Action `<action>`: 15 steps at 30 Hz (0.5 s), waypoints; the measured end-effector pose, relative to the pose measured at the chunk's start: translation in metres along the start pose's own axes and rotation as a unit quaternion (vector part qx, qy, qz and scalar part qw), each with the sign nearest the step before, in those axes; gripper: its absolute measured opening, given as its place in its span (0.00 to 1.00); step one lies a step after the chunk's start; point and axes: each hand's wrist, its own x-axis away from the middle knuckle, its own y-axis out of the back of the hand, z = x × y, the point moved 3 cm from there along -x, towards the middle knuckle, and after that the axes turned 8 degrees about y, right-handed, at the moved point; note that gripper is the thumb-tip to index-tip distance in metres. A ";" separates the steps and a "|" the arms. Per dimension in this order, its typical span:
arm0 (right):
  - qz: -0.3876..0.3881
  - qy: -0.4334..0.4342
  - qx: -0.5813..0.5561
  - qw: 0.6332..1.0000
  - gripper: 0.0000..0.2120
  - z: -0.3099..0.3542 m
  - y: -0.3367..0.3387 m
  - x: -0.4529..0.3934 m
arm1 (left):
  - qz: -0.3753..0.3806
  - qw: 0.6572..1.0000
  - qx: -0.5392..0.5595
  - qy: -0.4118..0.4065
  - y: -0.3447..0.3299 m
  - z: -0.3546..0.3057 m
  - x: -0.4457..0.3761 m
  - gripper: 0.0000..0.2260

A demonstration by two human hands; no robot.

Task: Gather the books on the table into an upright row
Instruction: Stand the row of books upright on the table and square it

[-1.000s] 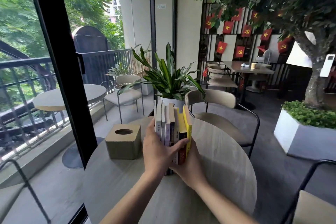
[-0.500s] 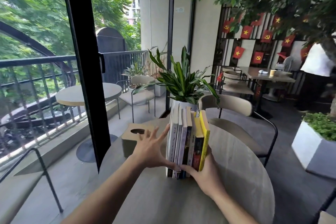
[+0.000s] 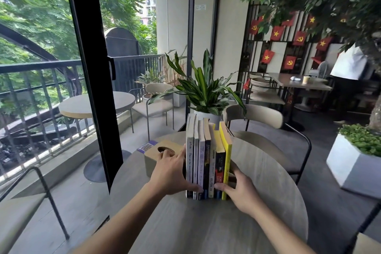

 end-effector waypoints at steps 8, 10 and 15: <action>-0.007 0.002 0.001 1.000 0.37 0.000 0.003 -0.002 | -0.060 0.998 0.036 -0.004 -0.004 0.002 0.004 0.60; -0.011 -0.001 0.004 1.000 0.37 -0.001 0.003 -0.003 | -0.056 0.998 0.035 -0.001 -0.004 0.002 0.004 0.59; -0.013 -0.006 0.021 1.000 0.35 0.000 0.000 -0.007 | -0.040 0.998 0.045 0.003 -0.003 -0.003 0.004 0.55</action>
